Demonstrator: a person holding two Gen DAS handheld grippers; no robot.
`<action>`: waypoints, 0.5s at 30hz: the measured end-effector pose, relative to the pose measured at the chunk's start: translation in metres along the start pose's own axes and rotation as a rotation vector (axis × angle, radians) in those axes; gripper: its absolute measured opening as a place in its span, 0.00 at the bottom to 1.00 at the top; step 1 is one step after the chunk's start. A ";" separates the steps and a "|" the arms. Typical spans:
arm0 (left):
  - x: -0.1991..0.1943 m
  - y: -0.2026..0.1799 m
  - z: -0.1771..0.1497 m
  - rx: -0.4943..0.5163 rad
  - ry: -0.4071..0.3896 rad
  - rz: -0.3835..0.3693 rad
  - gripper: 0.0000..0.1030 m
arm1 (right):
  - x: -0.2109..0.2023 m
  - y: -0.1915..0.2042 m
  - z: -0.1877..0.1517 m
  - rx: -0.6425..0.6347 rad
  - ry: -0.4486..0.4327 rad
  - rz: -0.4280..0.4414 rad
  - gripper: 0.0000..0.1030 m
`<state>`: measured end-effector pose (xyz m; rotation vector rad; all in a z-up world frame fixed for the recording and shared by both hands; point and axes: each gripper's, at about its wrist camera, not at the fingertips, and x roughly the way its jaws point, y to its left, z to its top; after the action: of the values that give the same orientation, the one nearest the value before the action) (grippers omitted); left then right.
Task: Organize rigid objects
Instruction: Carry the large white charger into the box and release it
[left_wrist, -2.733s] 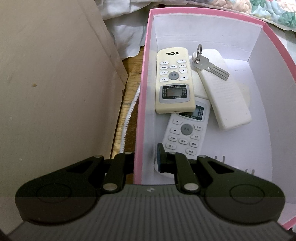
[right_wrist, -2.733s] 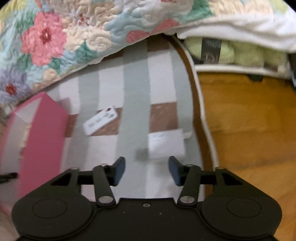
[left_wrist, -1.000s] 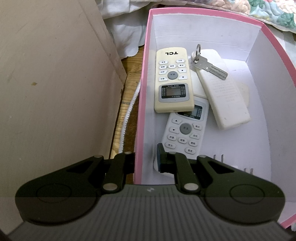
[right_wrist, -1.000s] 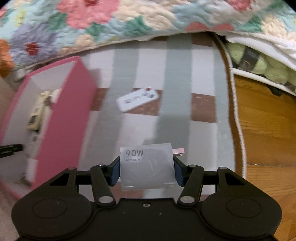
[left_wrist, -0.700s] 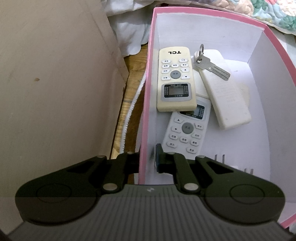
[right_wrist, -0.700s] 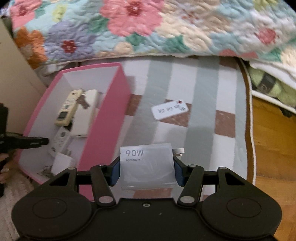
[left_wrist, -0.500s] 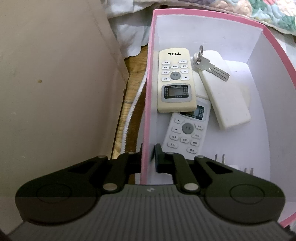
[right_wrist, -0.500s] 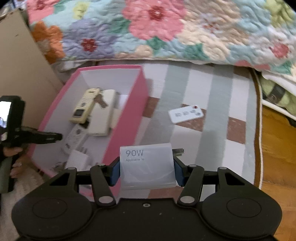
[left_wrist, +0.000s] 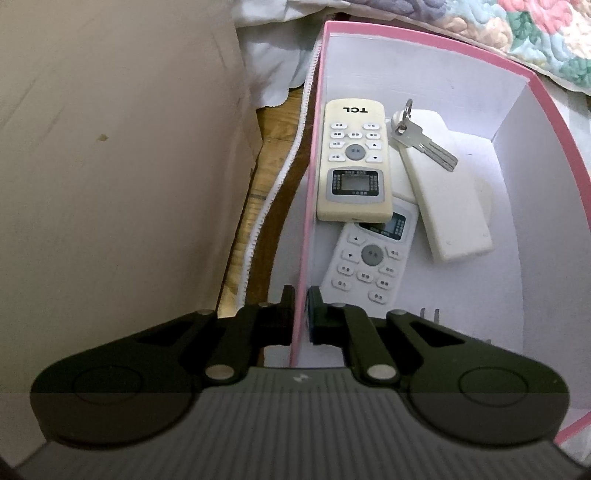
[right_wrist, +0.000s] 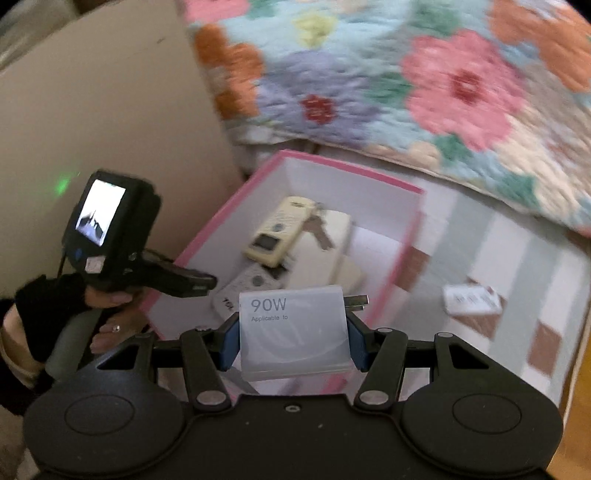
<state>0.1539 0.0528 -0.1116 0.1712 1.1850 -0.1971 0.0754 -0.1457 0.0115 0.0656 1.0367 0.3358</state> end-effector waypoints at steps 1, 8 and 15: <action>0.000 0.000 0.000 0.000 0.000 0.000 0.05 | 0.008 0.004 0.005 -0.046 0.020 0.022 0.60; -0.003 0.003 -0.004 -0.017 -0.008 -0.007 0.05 | 0.069 0.016 0.033 -0.172 0.186 0.064 0.60; -0.003 0.006 -0.004 -0.033 -0.009 -0.018 0.05 | 0.136 0.011 0.031 0.040 0.286 0.005 0.60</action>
<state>0.1504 0.0601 -0.1100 0.1308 1.1804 -0.1942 0.1624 -0.0909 -0.0831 0.0567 1.3265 0.3353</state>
